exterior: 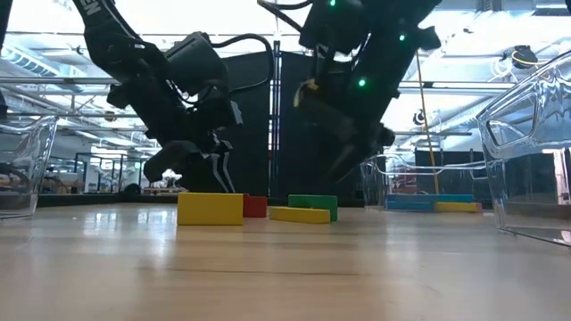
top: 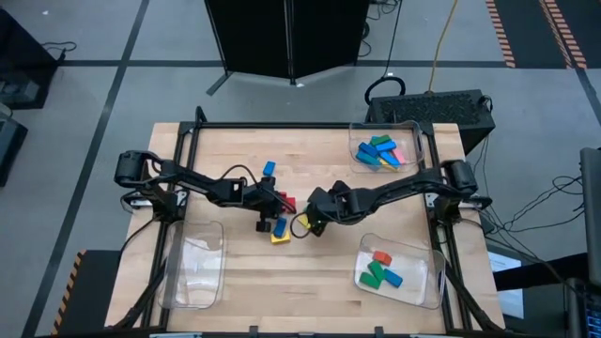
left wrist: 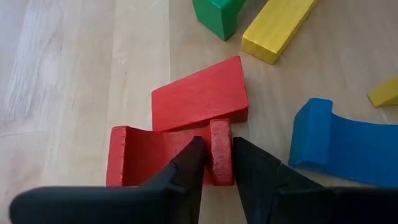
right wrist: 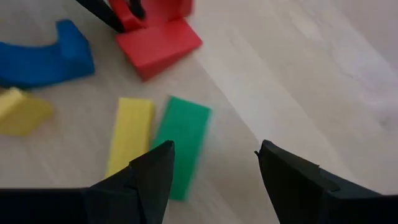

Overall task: Sort blocks by size
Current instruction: Put the green arch block into the bottom left transparent bin

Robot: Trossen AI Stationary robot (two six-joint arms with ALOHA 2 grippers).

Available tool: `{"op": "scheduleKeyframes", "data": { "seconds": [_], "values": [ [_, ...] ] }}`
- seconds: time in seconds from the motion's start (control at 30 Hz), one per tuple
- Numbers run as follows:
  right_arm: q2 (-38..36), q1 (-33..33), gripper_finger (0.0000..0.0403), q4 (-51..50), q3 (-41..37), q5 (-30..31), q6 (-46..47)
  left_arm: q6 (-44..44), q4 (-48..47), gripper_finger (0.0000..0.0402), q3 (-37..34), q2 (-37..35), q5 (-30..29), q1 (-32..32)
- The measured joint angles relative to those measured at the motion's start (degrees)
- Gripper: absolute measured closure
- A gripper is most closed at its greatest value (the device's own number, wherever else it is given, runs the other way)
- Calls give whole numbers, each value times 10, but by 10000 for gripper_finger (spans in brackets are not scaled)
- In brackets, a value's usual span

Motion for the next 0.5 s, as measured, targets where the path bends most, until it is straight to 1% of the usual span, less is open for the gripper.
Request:
{"op": "scheduleKeyframes", "data": {
  "seconds": [0.1, 0.2, 0.3, 0.43, 0.5],
  "values": [
    [8, -1, 169, 37, -6, -1, 0, 2, 1, 304, 0, 0, -1, -1],
    [11, -1, 153, 66, -5, -1, -2, 1, 1, 281, 0, -2, -1, -2],
    [11, -1, 132, 72, -5, 1, 10, 0, 0, 249, 0, -6, -1, -2],
    [11, 2, 104, 52, -5, 3, 24, -1, -1, 208, 0, -9, -3, -2],
    [11, 5, 94, 39, -5, 9, 34, -2, -7, 193, 0, -13, -14, -2]
  ]
}}
